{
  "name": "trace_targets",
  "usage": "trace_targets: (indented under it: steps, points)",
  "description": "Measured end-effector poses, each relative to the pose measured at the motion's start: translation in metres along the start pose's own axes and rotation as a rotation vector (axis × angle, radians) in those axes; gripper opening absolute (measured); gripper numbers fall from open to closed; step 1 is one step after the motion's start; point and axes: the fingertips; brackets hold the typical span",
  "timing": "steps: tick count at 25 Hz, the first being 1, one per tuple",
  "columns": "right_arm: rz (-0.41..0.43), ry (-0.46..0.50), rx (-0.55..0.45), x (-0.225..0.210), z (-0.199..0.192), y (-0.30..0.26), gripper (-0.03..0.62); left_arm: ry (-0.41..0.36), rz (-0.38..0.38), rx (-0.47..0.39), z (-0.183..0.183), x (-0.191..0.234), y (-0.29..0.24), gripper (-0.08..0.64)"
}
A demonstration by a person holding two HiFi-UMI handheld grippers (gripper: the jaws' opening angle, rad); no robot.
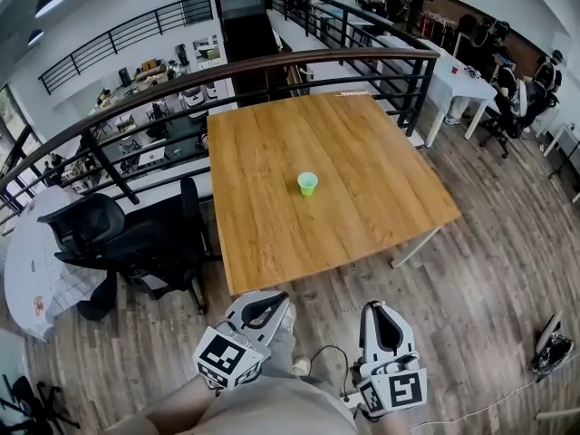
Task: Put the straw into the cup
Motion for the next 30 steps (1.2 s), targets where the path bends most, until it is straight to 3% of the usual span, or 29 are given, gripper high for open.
trace_targets:
  steps: [6, 17, 30]
  points:
    - [-0.004, 0.004, 0.010, -0.012, -0.003, -0.013, 0.034, 0.048, -0.011, -0.010, -0.001, 0.012, -0.017, 0.012]
    - [0.017, 0.000, 0.043, -0.035, -0.010, -0.077, 0.034, 0.056, 0.001, -0.014, -0.005, 0.057, -0.064, 0.014]
    - [0.007, 0.021, 0.064, -0.085, -0.006, -0.206, 0.034, 0.091, -0.006, -0.001, -0.007, 0.160, -0.162, 0.012]
Point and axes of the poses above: the fingertips, and each gripper's own axes: y backward along the fingers, x to its left, z out of its top, and after that the axes turned 5 degrees about z, right-handed
